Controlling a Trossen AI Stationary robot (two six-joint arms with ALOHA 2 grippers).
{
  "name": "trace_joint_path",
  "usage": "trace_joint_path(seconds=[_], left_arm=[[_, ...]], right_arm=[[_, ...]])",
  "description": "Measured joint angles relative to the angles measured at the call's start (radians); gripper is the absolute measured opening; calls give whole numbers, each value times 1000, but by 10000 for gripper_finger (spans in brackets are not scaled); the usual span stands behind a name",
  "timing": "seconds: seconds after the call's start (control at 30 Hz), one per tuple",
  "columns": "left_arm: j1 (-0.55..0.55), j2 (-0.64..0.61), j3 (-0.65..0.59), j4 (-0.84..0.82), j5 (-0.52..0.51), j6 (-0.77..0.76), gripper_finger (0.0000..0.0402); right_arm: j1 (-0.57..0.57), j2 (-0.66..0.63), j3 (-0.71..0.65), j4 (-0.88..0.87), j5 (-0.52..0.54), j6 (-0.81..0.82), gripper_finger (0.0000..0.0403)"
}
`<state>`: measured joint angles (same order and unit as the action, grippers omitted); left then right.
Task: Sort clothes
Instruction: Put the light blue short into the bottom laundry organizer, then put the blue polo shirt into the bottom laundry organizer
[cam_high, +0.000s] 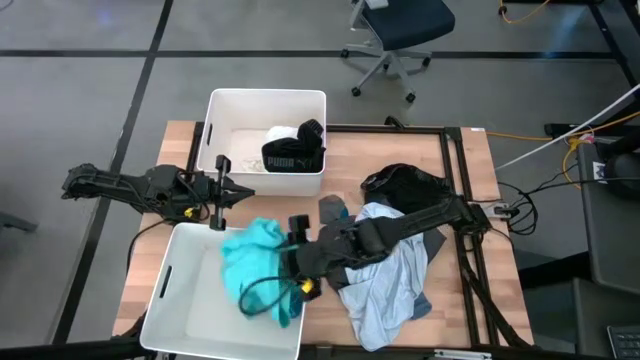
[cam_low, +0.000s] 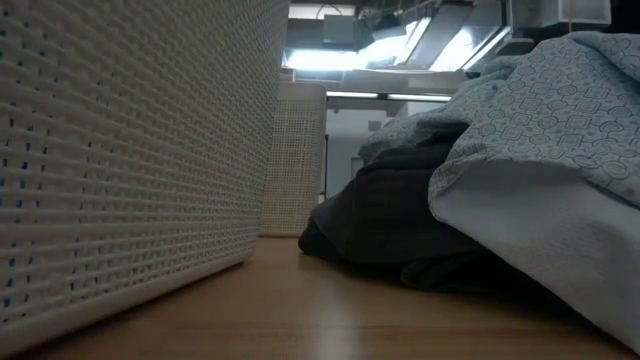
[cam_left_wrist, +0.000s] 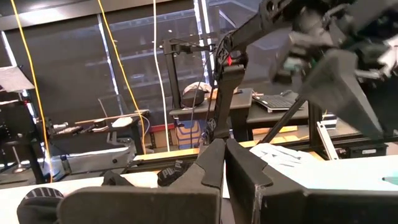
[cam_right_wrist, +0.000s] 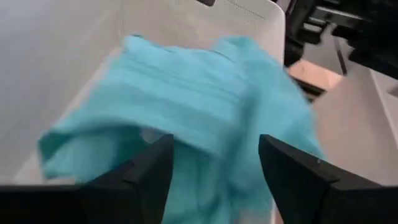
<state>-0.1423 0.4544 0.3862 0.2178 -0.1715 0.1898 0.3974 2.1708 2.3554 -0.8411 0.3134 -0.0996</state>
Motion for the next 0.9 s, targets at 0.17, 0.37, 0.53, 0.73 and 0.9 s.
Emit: trace_joint_path(seconds=[0.17,0.37,0.53,0.73,0.9], left_arm=[[0,0,0,0,14,-11,5],[0,0,0,1,39,-14,5],[0,0,0,2,39,-13,5],[0,0,0,6,39,-13,5],[0,0,0,9,39,-11,5]], right_arm=[[62,-91,0,-141,70,103,249],[149,-153,1,-386,130,328,250],[224,-157,1,-660,166,581,250],[330,-187,-78,-730,194,832,250],[423,-229,-170,-731,290,977,250]])
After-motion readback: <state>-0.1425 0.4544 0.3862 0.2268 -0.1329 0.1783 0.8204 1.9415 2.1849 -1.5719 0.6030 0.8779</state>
